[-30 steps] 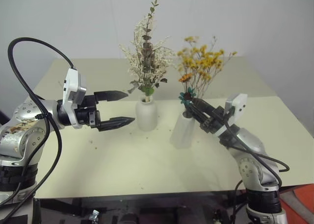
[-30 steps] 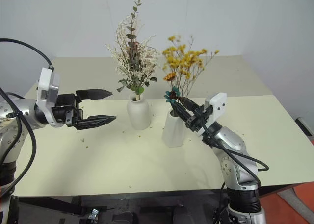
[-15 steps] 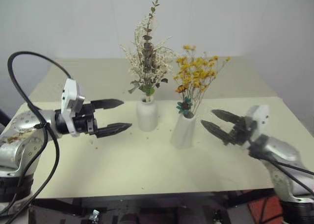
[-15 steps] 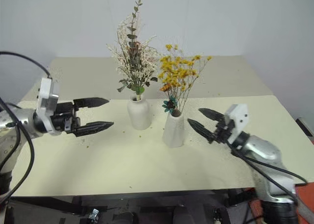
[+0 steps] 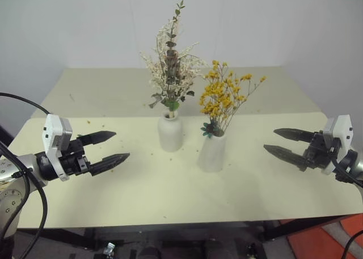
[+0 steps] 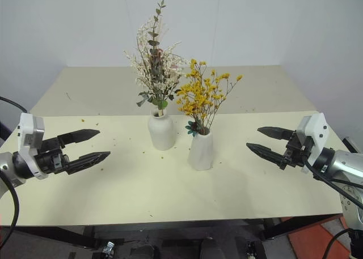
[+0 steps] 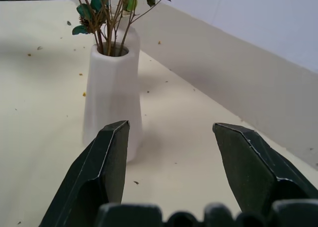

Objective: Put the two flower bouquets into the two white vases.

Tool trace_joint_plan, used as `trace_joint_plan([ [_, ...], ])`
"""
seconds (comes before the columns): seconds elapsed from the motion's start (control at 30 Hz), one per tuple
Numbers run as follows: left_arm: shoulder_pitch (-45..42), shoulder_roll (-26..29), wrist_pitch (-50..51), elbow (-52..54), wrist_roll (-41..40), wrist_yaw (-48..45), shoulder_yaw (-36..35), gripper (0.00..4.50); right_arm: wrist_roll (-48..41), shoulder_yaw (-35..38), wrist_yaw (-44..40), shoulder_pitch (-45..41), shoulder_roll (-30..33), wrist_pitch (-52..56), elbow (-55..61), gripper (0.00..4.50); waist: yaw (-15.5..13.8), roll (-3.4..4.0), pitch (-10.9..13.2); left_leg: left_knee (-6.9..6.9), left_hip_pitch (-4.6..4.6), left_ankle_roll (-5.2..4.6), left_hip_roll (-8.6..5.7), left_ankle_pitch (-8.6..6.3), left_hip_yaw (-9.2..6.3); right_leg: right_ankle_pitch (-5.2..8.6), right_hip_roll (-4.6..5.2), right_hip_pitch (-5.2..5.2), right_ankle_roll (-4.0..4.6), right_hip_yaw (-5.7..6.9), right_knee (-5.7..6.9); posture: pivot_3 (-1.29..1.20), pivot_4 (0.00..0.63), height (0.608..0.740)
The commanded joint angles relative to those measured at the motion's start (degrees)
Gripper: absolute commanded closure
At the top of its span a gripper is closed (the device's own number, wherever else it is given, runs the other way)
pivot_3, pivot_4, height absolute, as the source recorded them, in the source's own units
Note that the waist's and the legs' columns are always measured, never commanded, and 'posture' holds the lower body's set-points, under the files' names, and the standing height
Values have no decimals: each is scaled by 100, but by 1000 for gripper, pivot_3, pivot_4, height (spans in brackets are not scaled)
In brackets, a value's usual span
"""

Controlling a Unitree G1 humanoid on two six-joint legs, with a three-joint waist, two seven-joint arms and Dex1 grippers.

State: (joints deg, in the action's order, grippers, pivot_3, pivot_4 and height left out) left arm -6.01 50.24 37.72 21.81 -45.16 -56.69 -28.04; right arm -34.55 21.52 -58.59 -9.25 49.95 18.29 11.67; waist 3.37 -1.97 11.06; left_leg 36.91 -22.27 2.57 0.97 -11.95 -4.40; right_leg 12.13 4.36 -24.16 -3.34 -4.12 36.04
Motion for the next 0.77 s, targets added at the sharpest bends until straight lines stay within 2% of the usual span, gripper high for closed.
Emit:
trace_joint_plan([
  [0.03,-38,-16,-132,216,-130,105,-172,0,8,160,-47,69,163,35,167,1265,-14,0,0,0,1,0,0,0,0,7,0,1,11,0,0,0,150,740],
  [0.43,-72,-182,-310,232,-64,188,14,0,256,450,-172,629,470,-79,393,1265,-84,0,0,0,-4,0,-1,0,1,3,1,-2,3,0,-2,0,150,740],
  [0.77,-578,-187,-430,-74,13,43,497,0,345,545,-31,967,346,-91,849,1265,-85,0,0,0,-4,0,0,0,1,1,-1,-2,0,0,-1,0,150,740],
])
